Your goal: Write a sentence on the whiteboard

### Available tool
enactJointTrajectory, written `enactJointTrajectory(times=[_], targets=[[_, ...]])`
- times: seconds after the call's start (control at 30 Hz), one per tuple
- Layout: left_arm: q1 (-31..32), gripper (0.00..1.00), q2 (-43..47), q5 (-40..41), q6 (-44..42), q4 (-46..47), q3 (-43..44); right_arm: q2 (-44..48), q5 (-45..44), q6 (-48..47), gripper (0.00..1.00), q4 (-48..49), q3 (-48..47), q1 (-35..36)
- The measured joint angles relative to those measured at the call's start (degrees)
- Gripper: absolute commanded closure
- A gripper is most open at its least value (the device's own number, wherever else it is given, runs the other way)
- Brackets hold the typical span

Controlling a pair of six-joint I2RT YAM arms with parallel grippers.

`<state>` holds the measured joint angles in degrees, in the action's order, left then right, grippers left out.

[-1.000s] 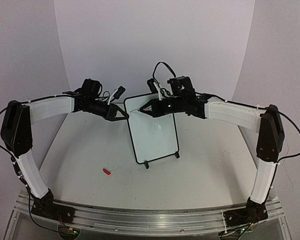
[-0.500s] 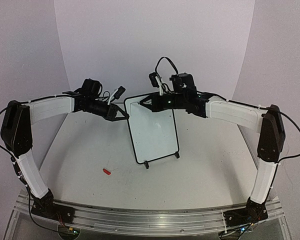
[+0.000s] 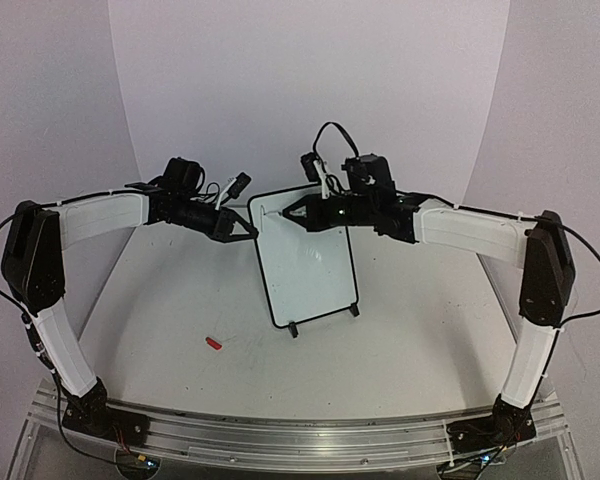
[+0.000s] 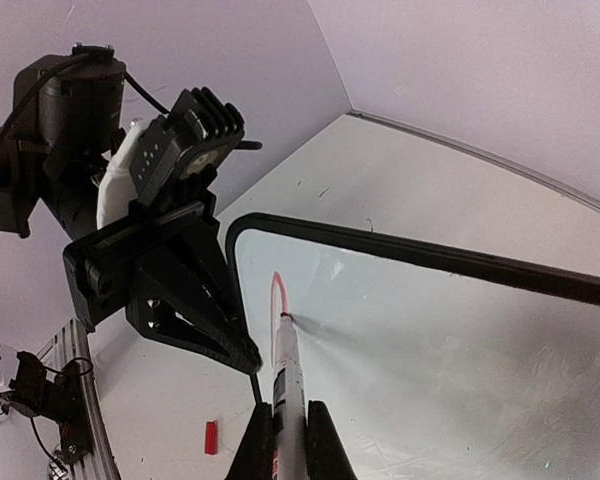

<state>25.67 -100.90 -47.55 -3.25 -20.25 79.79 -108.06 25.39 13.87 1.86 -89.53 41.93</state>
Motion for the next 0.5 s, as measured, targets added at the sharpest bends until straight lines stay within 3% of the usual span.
enactJointTrajectory(times=[0.5], targets=[[0.0, 1.00, 0.0, 0.0, 0.0, -0.1, 0.0, 2.0, 0.0, 0.6, 1.00, 0.5, 4.9, 0.0]])
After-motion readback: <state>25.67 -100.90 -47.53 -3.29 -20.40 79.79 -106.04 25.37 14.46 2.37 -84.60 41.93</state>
